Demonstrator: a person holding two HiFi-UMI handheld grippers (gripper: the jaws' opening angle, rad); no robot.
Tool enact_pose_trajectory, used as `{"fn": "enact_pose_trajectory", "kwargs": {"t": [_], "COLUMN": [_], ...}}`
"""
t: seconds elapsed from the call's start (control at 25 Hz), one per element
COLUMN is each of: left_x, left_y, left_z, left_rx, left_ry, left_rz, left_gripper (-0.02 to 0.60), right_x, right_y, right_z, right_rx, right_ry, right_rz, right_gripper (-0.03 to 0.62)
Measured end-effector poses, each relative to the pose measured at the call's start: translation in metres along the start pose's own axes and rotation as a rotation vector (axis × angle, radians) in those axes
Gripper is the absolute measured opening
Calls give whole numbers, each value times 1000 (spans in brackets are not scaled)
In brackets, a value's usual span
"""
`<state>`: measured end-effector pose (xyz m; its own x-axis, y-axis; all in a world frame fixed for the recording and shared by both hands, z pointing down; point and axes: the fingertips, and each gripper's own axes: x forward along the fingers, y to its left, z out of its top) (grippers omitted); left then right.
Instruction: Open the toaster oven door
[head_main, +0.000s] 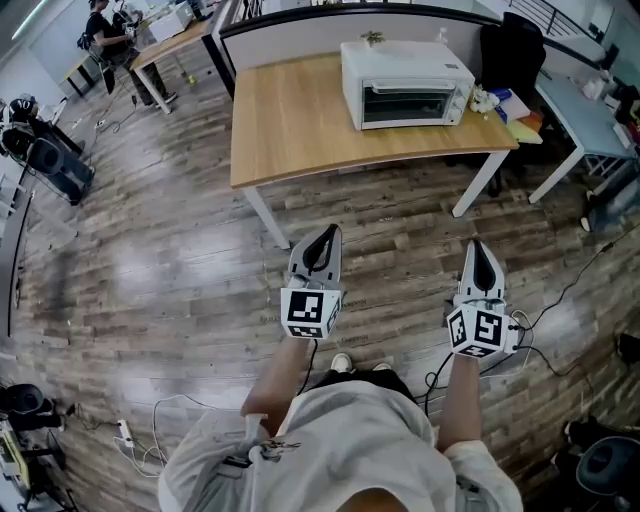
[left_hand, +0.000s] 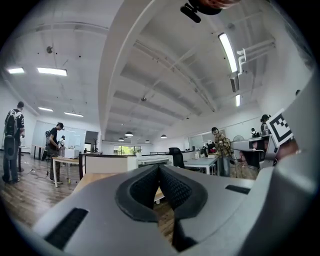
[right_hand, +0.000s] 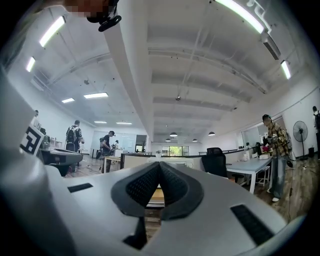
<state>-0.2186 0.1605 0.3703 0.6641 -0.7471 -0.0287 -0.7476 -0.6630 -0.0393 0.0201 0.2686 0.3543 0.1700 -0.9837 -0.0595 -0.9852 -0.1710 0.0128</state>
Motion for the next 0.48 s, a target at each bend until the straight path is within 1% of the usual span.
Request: {"fn": "enact_pose_trajectory", "kwargs": {"t": [0.2, 0.4, 0.48], "left_x": [-8, -6, 2], "left_y": [16, 15, 15], "left_z": [-11, -28, -32], "left_rx": [-10, -40, -38], "left_ry": [2, 12, 23], "left_rz": [3, -32, -27], "left_gripper": [14, 14, 14], "right_x": [-1, 2, 10], "right_y": [17, 17, 13], "right_z": [-1, -17, -22], "right_rx": [-17, -9, -6], "right_ry": [-4, 31, 39], "right_rz": [-6, -27, -23], "right_gripper": [25, 25, 34]}}
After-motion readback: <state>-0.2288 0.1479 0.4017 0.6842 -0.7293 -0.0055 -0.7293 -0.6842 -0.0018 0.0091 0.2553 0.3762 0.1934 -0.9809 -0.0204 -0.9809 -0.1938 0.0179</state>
